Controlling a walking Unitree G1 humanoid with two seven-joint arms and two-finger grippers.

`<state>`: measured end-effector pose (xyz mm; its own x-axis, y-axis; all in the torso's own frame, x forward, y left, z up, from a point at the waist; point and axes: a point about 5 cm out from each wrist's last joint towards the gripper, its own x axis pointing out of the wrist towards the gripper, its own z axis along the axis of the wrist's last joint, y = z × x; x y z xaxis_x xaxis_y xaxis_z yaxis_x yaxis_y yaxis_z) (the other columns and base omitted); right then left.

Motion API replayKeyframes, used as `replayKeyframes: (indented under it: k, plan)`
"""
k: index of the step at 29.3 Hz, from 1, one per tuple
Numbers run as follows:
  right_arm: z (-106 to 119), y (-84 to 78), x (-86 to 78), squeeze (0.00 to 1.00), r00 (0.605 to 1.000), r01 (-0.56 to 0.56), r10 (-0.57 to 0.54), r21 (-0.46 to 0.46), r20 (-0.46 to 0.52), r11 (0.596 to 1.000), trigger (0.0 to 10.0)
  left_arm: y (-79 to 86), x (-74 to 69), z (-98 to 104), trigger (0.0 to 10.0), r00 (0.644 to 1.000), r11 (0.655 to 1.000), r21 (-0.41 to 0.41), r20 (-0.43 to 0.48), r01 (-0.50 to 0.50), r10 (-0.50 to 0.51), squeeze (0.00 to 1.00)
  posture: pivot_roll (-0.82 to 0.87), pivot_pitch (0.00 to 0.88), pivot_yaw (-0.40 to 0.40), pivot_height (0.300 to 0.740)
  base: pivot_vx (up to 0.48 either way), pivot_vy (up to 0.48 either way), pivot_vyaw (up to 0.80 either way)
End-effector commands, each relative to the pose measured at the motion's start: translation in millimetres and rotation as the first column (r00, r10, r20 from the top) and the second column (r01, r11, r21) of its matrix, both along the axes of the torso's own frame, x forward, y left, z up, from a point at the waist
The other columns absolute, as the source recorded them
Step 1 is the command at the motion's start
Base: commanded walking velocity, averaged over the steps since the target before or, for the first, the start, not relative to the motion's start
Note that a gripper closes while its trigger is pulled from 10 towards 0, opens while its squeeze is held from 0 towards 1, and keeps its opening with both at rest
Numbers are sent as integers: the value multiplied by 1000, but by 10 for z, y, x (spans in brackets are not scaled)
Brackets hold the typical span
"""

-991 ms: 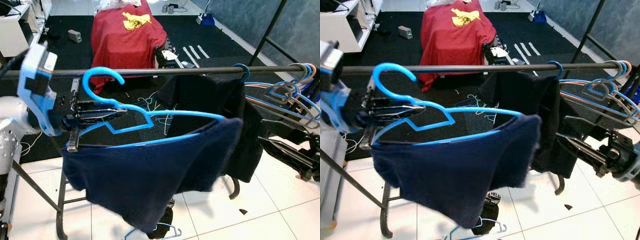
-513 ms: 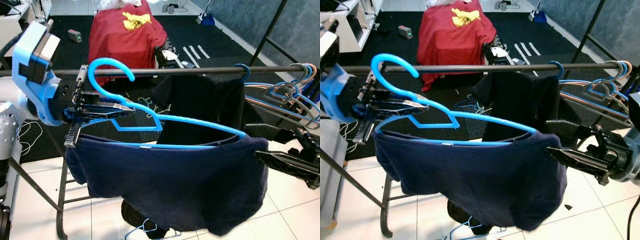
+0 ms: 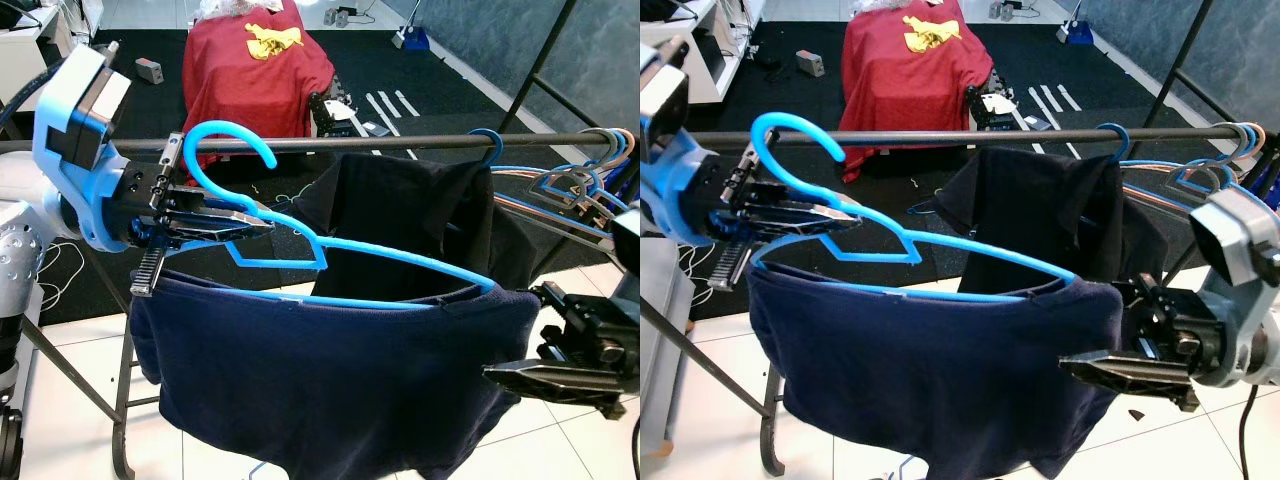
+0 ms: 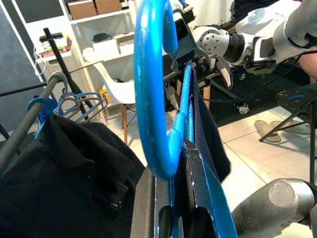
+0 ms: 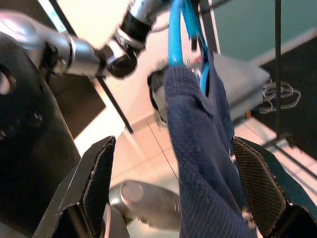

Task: Hang hanger

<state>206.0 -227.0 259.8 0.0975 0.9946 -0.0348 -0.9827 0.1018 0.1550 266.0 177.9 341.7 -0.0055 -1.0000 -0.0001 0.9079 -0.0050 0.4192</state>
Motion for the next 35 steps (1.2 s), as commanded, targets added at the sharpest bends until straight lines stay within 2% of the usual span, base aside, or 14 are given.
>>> replayKeyframes:
  k: [1, 2, 3, 4, 13, 18, 24, 25, 27, 29, 31, 32, 33, 35]
  plan:
    - [-26, -4, -12, 0, 1000, 1, -1, -38, 0, 999, 8000, -13, -12, 64, 10000, 999, 1000, -1, 37, 15, -15, 0, 51, 129, -81, 740, 0, 0, 0]
    - [-35, -8, -13, 0, 1000, 4, -4, -46, -1, 999, 8000, -7, -11, 70, 10000, 999, 1000, -2, 39, 14, -14, 0, 51, 129, -81, 740, 0, 0, 0]
    - [-48, -18, -5, 0, 1000, 15, -15, -55, -1, 998, 1412, -7, -10, 78, 10000, 999, 1000, -4, 43, 13, -13, 0, 53, 133, -81, 740, 0, 0, 0]
    - [-52, -25, -5, 0, 1000, 19, -19, -53, -3, 998, 0, -9, -12, 80, 10000, 999, 1000, -4, 44, 14, -14, 0, 52, 130, -78, 740, 0, 0, 0]
    - [-14, -76, 1, 0, 999, 47, -47, -50, 10, 998, 0, 18, -7, 74, 10000, 999, 1000, -2, 42, 6, -6, 0, 51, 128, -74, 740, 0, 0, 0]
    - [28, -133, 13, 0, 996, 80, -79, -45, 33, 996, 0, 56, 2, 34, 10000, 1000, 1000, 27, 30, -7, 6, 0, 50, 130, -74, 740, 0, 0, 0]
    - [100, -222, 17, 0, 991, 118, -115, -49, 65, 992, 0, 132, 52, -166, 10000, 998, 983, 173, 16, -64, 62, 0, 46, 132, -75, 740, 0, 0, 0]
    - [100, -222, 17, 0, 991, 118, -115, -49, 65, 992, 0, 132, 52, -166, 10000, 998, 983, 173, 16, -64, 62, 0, 46, 132, -75, 740, 0, 0, 0]
    - [121, -237, 21, 0, 991, 121, -117, -53, 70, 991, 0, 166, 102, -293, 10000, 993, 956, 268, 41, -116, 109, 0, 45, 136, -77, 740, 0, 0, 0]
    - [121, -237, 21, 0, 991, 121, -117, -53, 70, 991, 0, 166, 102, -293, 10000, 993, 956, 268, 41, -116, 109, 0, 45, 136, -77, 740, 0, 0, 0]
    - [140, -251, 29, 0, 990, 124, -120, -56, 75, 991, 0, 189, 147, -408, 10000, 986, 923, 348, 71, -166, 150, 0, 43, 141, -78, 740, 0, 0, 0]
    - [140, -251, 29, 0, 990, 124, -120, -56, 75, 991, 0, 189, 147, -408, 10000, 986, 923, 348, 71, -166, 150, 0, 43, 141, -78, 740, 0, 0, 0]
    - [149, -258, 33, 0, 990, 125, -121, -59, 77, 990, 0, 200, 178, -486, 10000, 980, 895, 400, 95, -198, 174, 0, 39, 144, -79, 740, 0, 0, 0]
    - [151, -260, 33, 0, 990, 125, -121, -60, 78, 990, 0, 202, 185, -508, 10000, 978, 887, 414, 102, -206, 179, 0, 39, 144, -79, 740, 0, 0, 0]
